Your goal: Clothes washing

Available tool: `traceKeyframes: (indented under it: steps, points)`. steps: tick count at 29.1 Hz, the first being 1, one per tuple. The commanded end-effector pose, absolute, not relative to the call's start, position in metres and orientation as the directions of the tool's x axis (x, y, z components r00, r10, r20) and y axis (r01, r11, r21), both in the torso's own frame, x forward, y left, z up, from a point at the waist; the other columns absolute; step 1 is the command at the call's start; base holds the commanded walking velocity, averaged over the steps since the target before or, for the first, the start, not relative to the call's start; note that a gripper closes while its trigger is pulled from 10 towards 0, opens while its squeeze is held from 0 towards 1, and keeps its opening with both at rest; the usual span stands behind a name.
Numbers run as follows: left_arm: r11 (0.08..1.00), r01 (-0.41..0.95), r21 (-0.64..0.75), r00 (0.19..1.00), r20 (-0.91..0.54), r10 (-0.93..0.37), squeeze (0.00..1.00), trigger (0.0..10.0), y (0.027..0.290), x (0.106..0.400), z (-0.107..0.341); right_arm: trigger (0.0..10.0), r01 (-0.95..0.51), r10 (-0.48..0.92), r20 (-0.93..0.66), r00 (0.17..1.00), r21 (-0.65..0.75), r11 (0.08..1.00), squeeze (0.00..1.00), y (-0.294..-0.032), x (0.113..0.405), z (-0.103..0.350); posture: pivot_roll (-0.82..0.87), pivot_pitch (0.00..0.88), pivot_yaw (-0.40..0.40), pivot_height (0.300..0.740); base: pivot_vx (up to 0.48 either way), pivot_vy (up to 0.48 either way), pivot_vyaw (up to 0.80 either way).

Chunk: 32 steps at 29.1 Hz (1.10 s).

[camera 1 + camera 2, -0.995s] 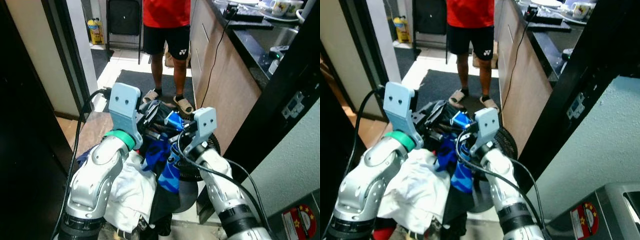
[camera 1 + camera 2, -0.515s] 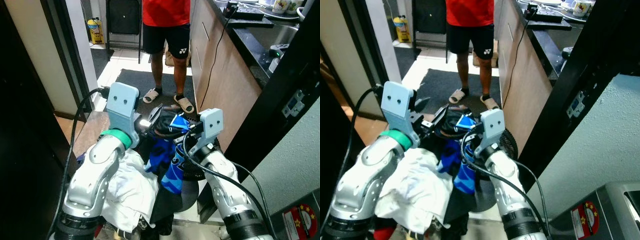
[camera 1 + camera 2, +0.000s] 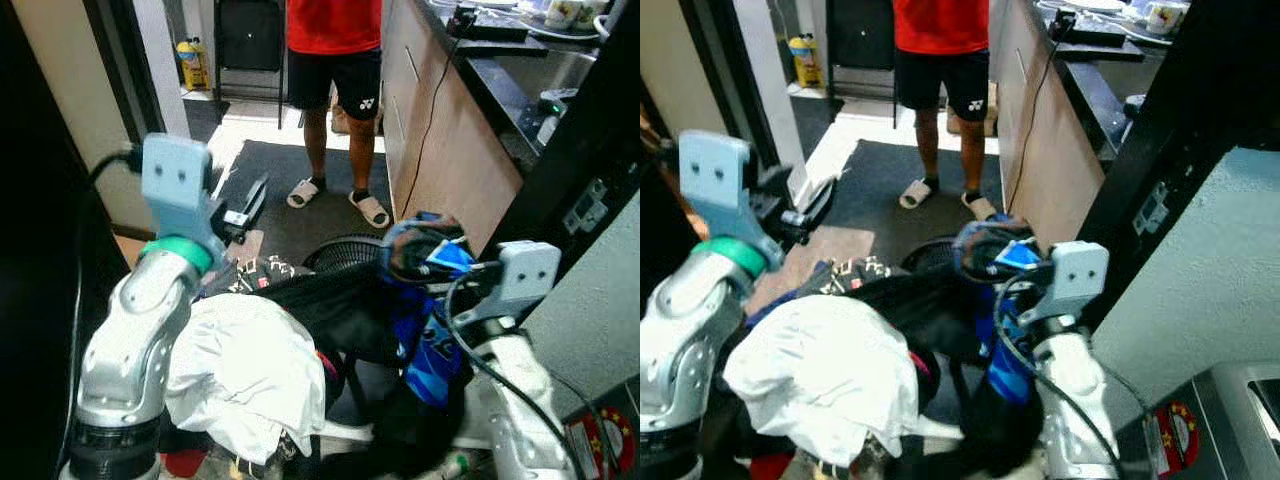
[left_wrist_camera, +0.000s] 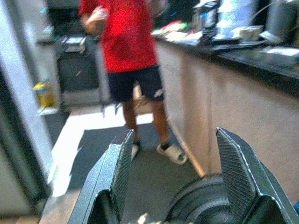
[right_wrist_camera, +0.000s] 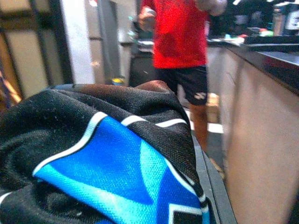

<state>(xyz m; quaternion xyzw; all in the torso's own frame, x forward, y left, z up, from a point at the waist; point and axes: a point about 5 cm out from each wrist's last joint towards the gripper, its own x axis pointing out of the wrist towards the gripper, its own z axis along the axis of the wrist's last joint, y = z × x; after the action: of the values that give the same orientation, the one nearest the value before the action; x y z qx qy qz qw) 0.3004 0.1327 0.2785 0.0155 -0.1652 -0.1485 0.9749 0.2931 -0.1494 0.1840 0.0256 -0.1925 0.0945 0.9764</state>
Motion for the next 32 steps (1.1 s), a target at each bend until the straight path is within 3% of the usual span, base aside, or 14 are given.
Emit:
traceKeyframes:
  steps: [1, 7, 27, 32]
  points:
    - [0.954, 0.288, 0.086, 0.897, 0.323, -0.301, 0.00, 10.0, 0.131, 0.300, 0.279, 10.0, -0.189, 0.168, 0.403, 0.900, 0.013, 0.982, 0.00, -0.147, 0.292, 0.191, 0.12, 0.000, 0.058, 0.740, 0.000, 0.000, 0.00]
    - [0.952, 0.290, 0.099, 0.883, 0.355, -0.306, 0.00, 10.0, 0.131, 0.297, 0.290, 10.0, -0.179, 0.154, 0.417, 0.896, 0.022, 0.984, 0.00, -0.134, 0.289, 0.193, 0.12, 0.000, 0.064, 0.740, 0.000, 0.000, 0.00]
    - [0.960, 0.266, 0.086, 0.902, 0.328, -0.279, 0.00, 10.0, 0.134, 0.299, 0.284, 10.0, -0.173, 0.152, 0.353, 0.923, 0.027, 0.985, 0.00, -0.131, 0.293, 0.184, 0.14, 0.000, 0.050, 0.740, 0.000, 0.000, 0.00]
    - [0.960, 0.266, 0.087, 0.902, 0.328, -0.280, 0.00, 10.0, 0.133, 0.299, 0.285, 10.0, -0.103, 0.061, 0.337, 0.940, 0.108, 0.989, 0.00, -0.141, 0.298, 0.183, 0.15, 0.000, 0.056, 0.740, 0.000, 0.000, -0.80]
